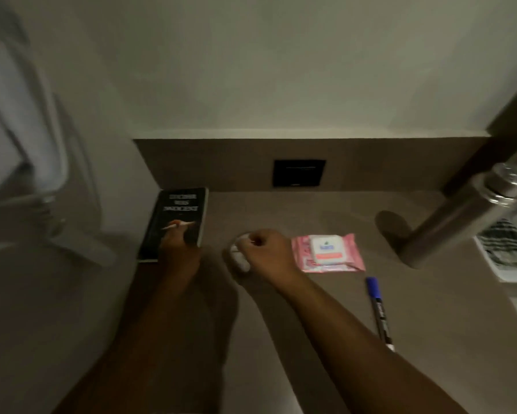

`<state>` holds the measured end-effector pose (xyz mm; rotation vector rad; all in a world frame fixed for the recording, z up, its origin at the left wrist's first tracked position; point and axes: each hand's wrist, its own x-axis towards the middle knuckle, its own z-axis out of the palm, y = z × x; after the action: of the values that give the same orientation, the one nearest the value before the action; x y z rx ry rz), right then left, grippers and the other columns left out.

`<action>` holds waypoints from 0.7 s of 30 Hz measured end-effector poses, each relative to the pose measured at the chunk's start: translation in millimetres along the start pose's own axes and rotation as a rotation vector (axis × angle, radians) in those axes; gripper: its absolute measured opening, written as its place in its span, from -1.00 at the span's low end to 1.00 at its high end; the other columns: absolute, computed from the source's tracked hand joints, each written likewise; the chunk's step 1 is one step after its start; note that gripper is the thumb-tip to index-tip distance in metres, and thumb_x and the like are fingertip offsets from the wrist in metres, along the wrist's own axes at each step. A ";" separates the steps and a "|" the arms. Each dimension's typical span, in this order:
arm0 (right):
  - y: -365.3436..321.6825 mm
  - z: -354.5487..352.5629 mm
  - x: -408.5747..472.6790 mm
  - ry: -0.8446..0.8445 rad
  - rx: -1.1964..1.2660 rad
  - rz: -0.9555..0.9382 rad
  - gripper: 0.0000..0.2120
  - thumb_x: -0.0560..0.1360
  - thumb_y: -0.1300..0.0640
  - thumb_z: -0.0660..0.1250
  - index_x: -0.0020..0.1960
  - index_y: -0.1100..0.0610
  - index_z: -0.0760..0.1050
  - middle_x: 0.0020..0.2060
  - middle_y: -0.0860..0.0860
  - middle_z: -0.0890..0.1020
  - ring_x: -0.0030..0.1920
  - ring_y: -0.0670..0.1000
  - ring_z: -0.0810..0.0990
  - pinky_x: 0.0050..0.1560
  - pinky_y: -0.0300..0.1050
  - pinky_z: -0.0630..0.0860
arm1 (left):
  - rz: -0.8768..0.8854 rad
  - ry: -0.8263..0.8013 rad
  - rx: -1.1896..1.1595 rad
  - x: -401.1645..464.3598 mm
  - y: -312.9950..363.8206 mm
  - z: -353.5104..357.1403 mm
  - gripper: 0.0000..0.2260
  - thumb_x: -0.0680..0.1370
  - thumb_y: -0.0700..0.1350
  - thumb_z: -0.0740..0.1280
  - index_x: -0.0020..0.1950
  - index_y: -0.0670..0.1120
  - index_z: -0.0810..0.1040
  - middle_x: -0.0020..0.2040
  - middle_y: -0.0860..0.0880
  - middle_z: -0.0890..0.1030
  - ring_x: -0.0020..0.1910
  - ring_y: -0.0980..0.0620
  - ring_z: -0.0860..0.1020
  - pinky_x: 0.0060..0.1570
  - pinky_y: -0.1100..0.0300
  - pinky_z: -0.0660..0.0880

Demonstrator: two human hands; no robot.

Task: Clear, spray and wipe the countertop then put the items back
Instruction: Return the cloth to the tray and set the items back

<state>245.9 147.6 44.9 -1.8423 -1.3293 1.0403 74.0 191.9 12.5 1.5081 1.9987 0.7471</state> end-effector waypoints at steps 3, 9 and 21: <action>-28.5 78.7 24.7 -0.223 -0.004 0.122 -0.69 0.49 0.00 0.35 0.08 0.22 0.58 0.01 0.19 0.66 0.03 0.14 0.64 -0.07 -0.12 0.51 | -0.118 0.002 -0.062 5.8 -27.0 -26.6 -0.75 0.60 -0.23 0.21 0.25 -0.23 0.53 0.27 -0.29 0.54 0.26 -0.26 0.49 0.34 -0.09 0.35; -41.9 151.4 36.1 -0.115 0.213 0.376 -0.57 0.49 0.02 0.32 0.26 0.25 0.51 0.21 0.22 0.60 0.20 0.22 0.59 0.17 0.00 0.56 | -0.132 -0.032 -0.012 10.1 -67.3 -47.0 -0.78 0.58 -0.23 0.23 0.17 -0.22 0.57 0.14 -0.31 0.60 0.10 -0.28 0.55 0.16 -0.10 0.45; -48.9 129.2 9.2 -0.161 0.448 0.491 -0.97 0.55 0.20 0.28 -0.03 0.10 0.47 -0.07 0.12 0.61 -0.16 0.07 0.64 -0.39 -0.11 0.60 | -0.195 0.115 0.035 -10.8 -68.2 -54.0 -0.69 0.55 -0.25 0.25 0.28 -0.33 0.45 0.24 -0.38 0.51 0.22 -0.38 0.47 0.24 -0.17 0.38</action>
<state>112.6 176.2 20.8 -1.7905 -0.6465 1.6170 -7.1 159.8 4.1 1.2909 2.2164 0.7351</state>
